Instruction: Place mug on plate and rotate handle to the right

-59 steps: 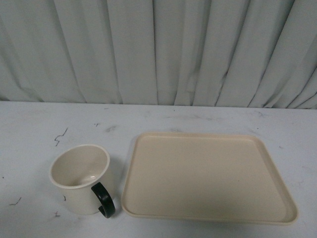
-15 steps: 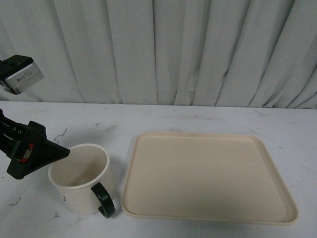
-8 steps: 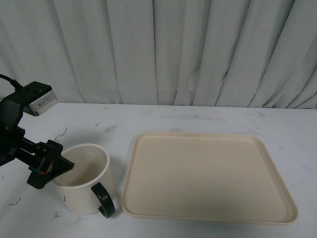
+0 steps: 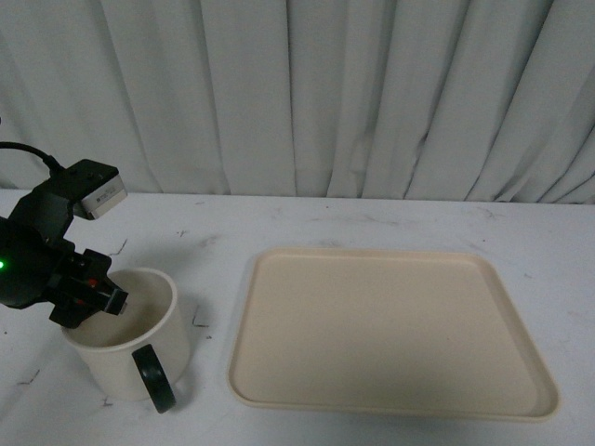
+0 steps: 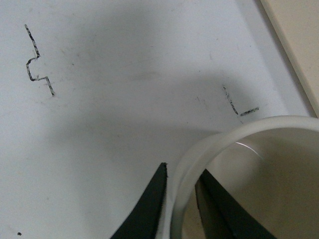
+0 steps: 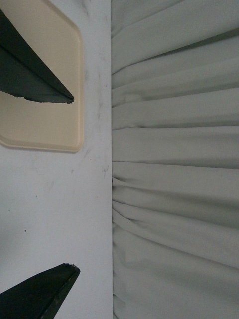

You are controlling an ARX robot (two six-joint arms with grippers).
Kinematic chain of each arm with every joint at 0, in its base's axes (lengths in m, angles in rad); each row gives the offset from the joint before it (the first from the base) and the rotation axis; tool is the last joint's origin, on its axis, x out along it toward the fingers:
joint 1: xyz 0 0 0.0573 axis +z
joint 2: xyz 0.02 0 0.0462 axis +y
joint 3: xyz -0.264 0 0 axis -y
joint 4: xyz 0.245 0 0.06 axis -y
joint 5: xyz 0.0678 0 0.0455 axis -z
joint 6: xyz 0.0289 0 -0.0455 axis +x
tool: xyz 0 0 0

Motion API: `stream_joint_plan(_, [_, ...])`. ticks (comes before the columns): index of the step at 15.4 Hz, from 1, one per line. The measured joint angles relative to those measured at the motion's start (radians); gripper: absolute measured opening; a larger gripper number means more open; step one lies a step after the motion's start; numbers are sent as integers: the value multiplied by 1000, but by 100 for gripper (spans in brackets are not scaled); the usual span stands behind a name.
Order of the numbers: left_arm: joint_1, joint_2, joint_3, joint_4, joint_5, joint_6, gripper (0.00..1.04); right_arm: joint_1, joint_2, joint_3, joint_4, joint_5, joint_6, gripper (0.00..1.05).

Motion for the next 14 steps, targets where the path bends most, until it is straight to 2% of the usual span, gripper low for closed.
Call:
stream_joint_plan(1, [-14, -18, 1, -9, 9, -28, 4, 0, 0, 0, 0, 0, 0, 98])
stream_joint_plan(5, [-75, -107, 0, -12, 2, -54, 3, 0, 0, 0, 0, 0, 0, 98])
stream_joint_plan(8, [-207, -140, 20, 10, -23, -125, 3, 0, 0, 0, 0, 0, 0, 98])
stream_joint_plan(10, [-330, -114, 76, 31, -59, -185, 3, 0, 0, 0, 0, 0, 0, 98])
stream_joint_plan(14, [-442, 7, 193, 34, -96, -246, 3, 0, 0, 0, 0, 0, 0, 98])
